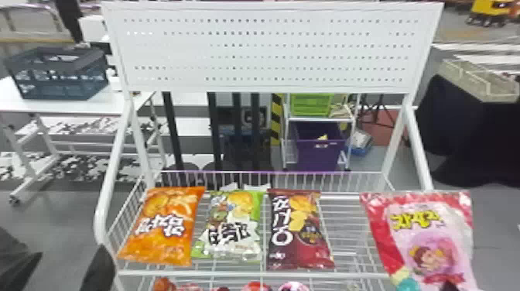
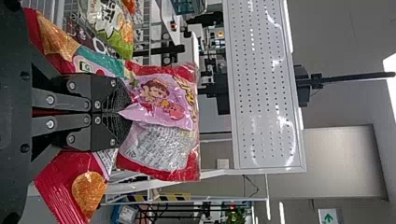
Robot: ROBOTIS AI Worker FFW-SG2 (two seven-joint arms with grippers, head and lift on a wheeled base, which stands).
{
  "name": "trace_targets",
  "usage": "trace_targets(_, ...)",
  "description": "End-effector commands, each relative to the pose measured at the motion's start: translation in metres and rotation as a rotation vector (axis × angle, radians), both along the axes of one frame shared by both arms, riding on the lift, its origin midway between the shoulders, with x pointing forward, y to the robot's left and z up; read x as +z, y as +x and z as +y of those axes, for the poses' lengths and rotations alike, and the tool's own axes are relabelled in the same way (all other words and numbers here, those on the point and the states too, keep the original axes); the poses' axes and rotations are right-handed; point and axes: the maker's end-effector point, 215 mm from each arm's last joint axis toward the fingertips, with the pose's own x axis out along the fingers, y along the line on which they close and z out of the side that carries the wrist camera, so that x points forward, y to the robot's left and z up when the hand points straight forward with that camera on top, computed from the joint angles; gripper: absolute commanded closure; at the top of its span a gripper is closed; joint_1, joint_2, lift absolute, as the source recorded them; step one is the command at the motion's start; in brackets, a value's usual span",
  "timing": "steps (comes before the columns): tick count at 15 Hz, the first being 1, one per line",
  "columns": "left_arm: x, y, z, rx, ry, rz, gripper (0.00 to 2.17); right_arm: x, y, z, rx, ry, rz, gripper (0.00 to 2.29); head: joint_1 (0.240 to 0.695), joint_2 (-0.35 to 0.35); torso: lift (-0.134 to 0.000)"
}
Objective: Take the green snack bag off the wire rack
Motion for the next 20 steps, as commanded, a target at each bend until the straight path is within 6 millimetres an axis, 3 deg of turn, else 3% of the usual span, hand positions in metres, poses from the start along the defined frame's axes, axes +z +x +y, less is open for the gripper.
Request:
trace_targets(1,0.001,0.000,-0.001,-0.001,0.001,-0.002,0.08,0.000,0.000,0.000,0.000,0.000,0.000,2.24,0.499,0.000,0.000)
trace_targets(10,0.001,0.004,-0.011,-0.015,-0.006,-0.008,0.08,0.001,0.000,-0.001,-0.006,0.002,-0.004,2.24,0.499,0.000,0.000)
trace_targets(15,-0.040,0.060,-0.066,-0.075,0.036,0.062,0.08,-0.003,0.001,-0.001,-0.007,0.001,0.003,2.24,0.499,0.000,0.000)
trace_targets(20,-0.090,0.124,-0.138,-0.186,0.085,0.165,0.08,-0.007,0.002,-0.003,-0.010,-0.001,0.005,2.24,0.499,0.000,0.000)
